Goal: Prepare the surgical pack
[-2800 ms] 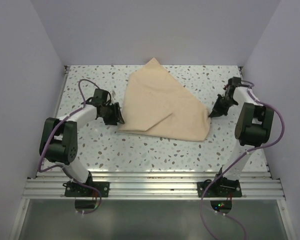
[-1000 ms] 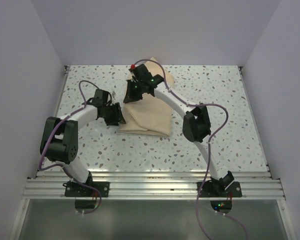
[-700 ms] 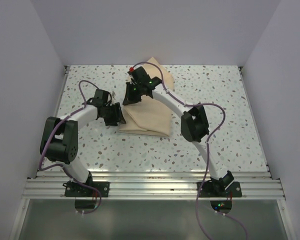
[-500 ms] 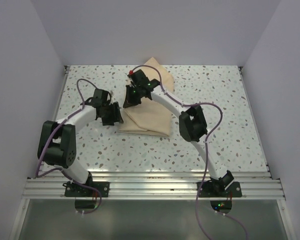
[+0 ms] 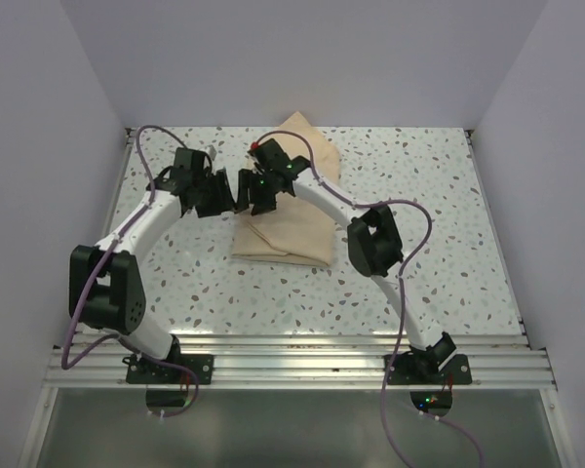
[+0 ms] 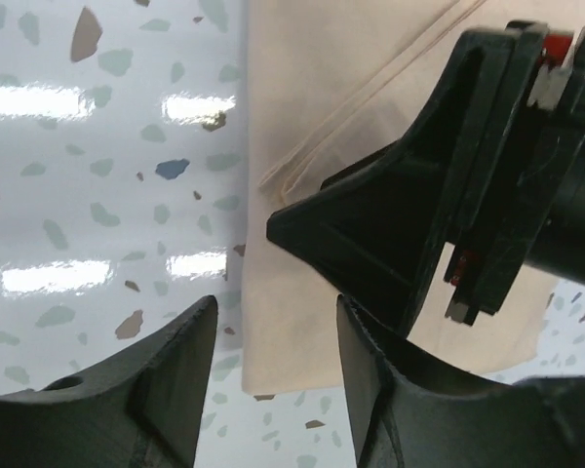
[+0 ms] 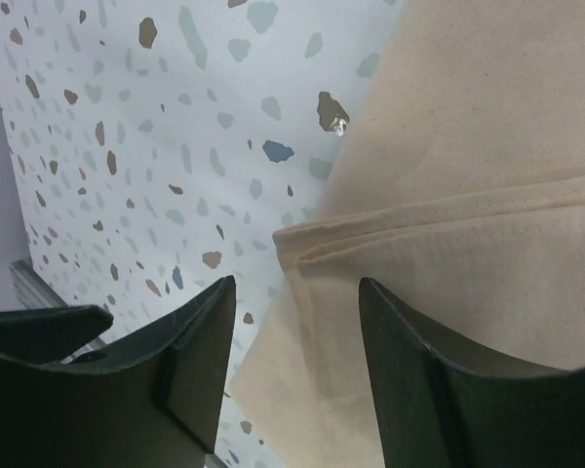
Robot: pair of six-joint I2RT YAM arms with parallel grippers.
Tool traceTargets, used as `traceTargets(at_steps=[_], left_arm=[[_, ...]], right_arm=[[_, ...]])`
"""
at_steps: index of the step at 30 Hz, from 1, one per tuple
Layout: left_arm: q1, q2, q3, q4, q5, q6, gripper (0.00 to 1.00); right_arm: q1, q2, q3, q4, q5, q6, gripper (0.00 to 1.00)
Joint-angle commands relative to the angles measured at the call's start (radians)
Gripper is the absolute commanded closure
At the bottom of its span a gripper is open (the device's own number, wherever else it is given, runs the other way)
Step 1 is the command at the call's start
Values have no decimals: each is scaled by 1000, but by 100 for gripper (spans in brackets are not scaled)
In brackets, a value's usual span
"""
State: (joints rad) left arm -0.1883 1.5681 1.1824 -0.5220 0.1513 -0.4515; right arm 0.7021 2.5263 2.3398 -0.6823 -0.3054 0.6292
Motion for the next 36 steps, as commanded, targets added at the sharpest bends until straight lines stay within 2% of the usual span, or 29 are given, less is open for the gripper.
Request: traceTargets(at_steps=[1,3,5,6,7,9,10,11,14,19,23,30,36], left_arm=[[7,62,89,5,100,27,49],[7,107,109,31,181,33,56],[7,151,128,97,244,33,71],[6,171,135,120,310,34,83],[7,196,150,152,342,45,89],[7,280,203,180,442,53,100],[7,308,226,207,480,63,100],[6,357,270,217,505,69,100],[7,414,328,299,548,44,100],[4,579,448,330,648,14,100],[7,691,525,303,607,37,100],[30,783,571,251,582,79,100],[46,754,467,191,475,108,100]], right_arm=[[-67,-136,9,-55,2,-25,41],[-120,-234,-97,-53,-14,-8,39],[-202,-296,-227,-5,-85,-6,39],[-251,-325,-259,15,-121,-25,40],[-271,-333,-284,32,-154,-42,43],[-327,-331,-330,36,-254,-97,59],[-343,-328,-350,87,-302,-105,68],[-357,-327,-399,122,-367,-106,90],[-388,-302,-454,216,-423,-121,100],[-417,-247,-496,309,-482,-97,100],[-452,-192,-525,424,-517,-25,100],[-457,-46,-436,354,-543,-25,100],[-457,-21,-398,273,-492,-80,99]])
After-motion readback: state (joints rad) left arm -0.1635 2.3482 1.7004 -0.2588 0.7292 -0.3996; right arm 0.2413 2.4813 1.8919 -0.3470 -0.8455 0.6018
